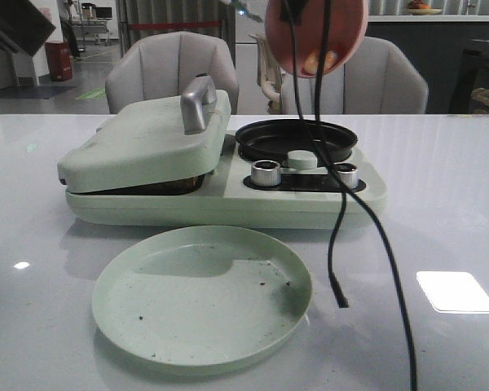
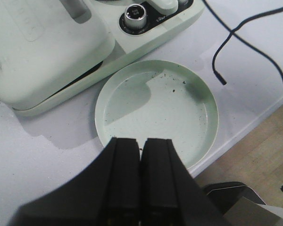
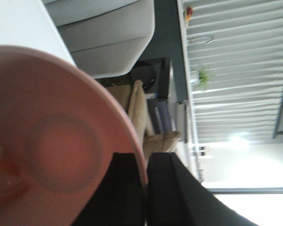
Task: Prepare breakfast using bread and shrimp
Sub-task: 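Lift the pink bowl with the right gripper and tip shrimp into the pan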
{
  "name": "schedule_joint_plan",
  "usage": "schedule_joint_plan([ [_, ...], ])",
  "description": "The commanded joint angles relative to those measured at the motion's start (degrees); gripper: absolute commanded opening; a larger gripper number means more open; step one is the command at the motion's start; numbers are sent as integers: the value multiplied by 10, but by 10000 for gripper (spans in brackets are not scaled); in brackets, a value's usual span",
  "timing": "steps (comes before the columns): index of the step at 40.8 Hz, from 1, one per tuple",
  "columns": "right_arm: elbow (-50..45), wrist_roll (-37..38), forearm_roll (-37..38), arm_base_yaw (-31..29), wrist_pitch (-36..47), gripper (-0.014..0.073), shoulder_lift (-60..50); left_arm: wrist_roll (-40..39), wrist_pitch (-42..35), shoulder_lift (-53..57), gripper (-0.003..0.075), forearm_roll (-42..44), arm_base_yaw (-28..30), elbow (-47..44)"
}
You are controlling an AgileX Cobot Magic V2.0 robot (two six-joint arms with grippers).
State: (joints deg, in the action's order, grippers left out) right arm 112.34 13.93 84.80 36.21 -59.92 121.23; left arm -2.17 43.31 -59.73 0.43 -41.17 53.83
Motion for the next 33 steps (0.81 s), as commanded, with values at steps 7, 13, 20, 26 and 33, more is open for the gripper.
schedule_joint_plan([
  [7,21,35,183,1,-10,44,-27,-4,-38,10,100,-4,-4,15],
  [13,34,35,183,2,-17,44,-27,-4,-38,10,100,-4,-4,15],
  [20,55,35,183,2,-23,44,-29,-4,-38,10,100,-4,-4,15],
  [26,62,35,183,2,-24,44,-31,-4,-38,10,100,-4,-4,15],
  [33,62,35,183,2,-27,44,-32,-4,-38,10,100,-4,-4,15],
])
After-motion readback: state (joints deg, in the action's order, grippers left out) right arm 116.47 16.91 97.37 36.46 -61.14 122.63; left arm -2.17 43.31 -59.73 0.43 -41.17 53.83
